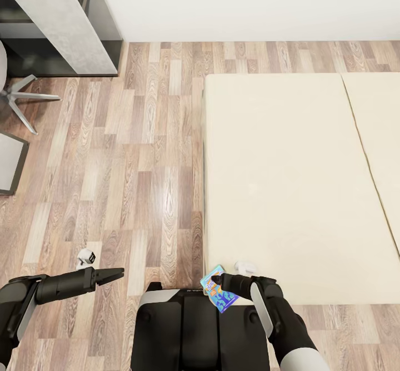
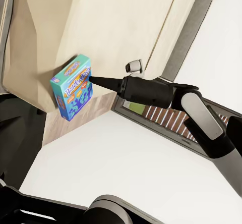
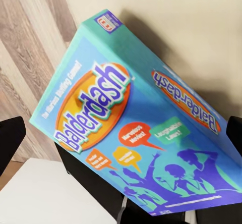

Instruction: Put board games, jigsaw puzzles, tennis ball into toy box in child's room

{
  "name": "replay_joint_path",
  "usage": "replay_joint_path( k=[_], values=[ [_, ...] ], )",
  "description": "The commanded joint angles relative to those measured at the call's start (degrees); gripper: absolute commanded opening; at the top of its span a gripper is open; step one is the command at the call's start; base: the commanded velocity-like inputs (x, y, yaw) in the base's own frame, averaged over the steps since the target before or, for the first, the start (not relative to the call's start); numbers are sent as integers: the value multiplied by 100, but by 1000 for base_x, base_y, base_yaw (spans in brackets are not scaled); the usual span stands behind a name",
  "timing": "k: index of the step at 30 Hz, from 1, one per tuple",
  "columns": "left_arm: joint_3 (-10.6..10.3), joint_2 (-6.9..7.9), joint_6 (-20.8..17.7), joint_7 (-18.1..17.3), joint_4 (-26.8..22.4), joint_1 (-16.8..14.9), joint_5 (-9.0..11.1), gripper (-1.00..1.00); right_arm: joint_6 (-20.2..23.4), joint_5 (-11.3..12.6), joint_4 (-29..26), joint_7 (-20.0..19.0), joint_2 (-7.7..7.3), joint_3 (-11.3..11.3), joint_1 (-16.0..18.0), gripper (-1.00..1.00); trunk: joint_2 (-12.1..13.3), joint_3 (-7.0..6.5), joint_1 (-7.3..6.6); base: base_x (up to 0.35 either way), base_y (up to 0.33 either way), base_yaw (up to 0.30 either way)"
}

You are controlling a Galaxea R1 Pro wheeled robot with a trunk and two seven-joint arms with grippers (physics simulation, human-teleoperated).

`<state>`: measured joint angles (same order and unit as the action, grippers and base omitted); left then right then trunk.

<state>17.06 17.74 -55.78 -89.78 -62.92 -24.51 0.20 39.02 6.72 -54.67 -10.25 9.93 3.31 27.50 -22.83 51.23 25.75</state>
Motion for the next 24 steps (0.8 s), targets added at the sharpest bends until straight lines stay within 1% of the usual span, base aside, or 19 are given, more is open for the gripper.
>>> replay_joint_path(
  k=[1,3,7,11,24],
  values=[
    [-1,2,-60,-22,-1,-1,-3,100,34,22,-7,-11,6,11,1,100,-9,6,3,0,0,0],
    [-1,2,-58,-22,-1,-1,-3,100,34,18,-5,-12,6,-56,1,100,-9,6,3,0,0,0],
    [-1,2,-58,-22,-1,-1,-3,100,41,17,-6,-2,6,-270,8,100,-9,6,3,0,0,0],
    [-1,2,-57,-22,-1,-1,-3,100,43,30,-6,2,6,-387,37,100,-9,6,3,0,0,0],
    [0,2,-60,-22,-1,-1,-3,100,29,61,-9,-3,6,-428,71,100,-9,6,3,0,0,0]
  ],
)
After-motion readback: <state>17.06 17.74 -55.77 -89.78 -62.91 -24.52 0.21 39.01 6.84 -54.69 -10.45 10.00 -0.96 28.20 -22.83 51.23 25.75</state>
